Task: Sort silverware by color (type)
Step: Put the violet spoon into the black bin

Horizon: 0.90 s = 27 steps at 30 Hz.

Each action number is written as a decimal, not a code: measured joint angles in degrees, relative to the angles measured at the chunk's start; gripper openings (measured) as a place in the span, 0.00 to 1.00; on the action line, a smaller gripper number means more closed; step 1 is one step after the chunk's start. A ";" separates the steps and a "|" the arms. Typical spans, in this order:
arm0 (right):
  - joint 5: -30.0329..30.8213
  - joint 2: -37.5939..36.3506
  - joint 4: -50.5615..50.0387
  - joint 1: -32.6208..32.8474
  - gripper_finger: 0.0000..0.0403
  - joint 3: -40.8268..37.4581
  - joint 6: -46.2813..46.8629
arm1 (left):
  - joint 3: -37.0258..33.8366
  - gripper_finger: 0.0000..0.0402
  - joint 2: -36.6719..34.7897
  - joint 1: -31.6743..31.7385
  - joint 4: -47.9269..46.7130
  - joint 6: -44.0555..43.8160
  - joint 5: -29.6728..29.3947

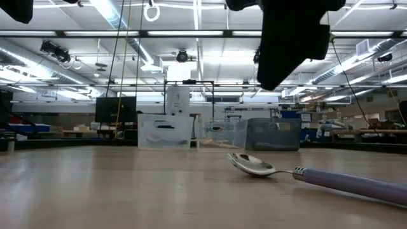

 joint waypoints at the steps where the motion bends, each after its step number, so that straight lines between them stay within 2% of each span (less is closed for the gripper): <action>1: 0.12 0.06 -0.35 0.00 0.19 0.00 -0.70 | 0.00 0.03 0.00 0.00 -0.04 -0.02 -0.02; 6: 3.43 -0.38 -0.81 0.24 0.25 0.12 -3.08 | 0.00 0.03 0.00 0.18 -0.06 0.09 -0.02; 17: 8.51 -0.23 -4.82 0.42 0.50 0.09 -2.15 | 0.00 0.03 0.00 0.24 -0.09 0.59 -0.05; 27: 12.01 -0.23 -4.46 1.74 0.50 -3.56 1.32 | 0.00 0.03 0.02 0.43 -0.07 1.00 -1.52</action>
